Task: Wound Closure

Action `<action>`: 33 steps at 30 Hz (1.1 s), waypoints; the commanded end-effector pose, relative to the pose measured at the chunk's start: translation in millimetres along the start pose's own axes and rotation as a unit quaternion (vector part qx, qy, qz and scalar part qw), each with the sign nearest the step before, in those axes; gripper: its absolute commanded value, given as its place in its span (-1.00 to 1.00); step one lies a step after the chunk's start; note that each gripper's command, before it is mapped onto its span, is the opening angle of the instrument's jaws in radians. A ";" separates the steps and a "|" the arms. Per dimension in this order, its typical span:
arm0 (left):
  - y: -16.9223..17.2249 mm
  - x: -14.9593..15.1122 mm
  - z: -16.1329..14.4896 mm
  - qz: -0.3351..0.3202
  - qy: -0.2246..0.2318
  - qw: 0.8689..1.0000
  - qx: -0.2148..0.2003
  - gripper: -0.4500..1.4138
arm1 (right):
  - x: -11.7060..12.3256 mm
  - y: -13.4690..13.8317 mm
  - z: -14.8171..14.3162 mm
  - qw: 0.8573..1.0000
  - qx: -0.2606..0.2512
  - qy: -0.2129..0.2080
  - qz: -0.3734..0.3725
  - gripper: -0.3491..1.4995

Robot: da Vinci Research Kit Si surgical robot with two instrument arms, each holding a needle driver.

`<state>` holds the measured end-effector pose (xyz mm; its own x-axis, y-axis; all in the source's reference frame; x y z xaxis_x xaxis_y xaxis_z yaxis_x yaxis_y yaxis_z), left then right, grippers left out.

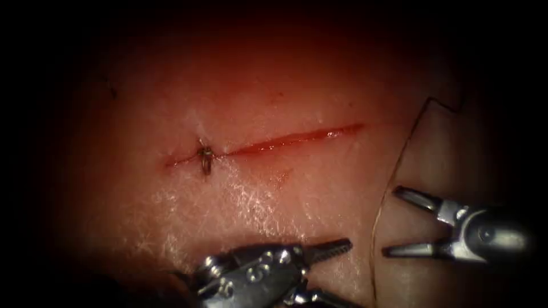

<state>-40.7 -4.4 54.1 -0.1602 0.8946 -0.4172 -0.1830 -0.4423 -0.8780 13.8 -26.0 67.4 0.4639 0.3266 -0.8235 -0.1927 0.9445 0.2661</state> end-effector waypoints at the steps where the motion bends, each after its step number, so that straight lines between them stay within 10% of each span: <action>1: -0.4 -0.5 0.7 0.000 -0.001 1.000 -0.002 0.46 | -0.4 -0.6 1.0 1.000 0.000 0.001 0.000 0.55; 24: 2.3 1.0 2.2 -0.003 0.015 0.998 -0.067 0.32 | -0.5 -0.7 1.4 1.000 0.002 0.000 0.000 0.55; 26: 2.2 1.1 2.2 -0.001 0.014 0.997 -0.079 -0.80 | -0.6 -0.8 1.5 1.000 0.001 0.000 -0.001 0.55; 27: 2.2 1.2 2.1 -0.001 0.014 0.997 -0.081 -1.00 | -0.6 -0.8 1.5 1.000 0.001 0.000 -0.001 0.55; 33: 2.3 2.6 1.0 -0.007 0.028 0.994 -0.108 -1.00 | -0.8 -0.7 1.5 1.000 0.001 0.000 -0.001 0.55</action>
<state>-41.8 -2.5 50.4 -0.1055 0.9043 -0.4137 0.0314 -0.4128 -0.9103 14.3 -26.3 68.0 0.4655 0.3232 -0.8239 -0.1913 0.9457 0.2629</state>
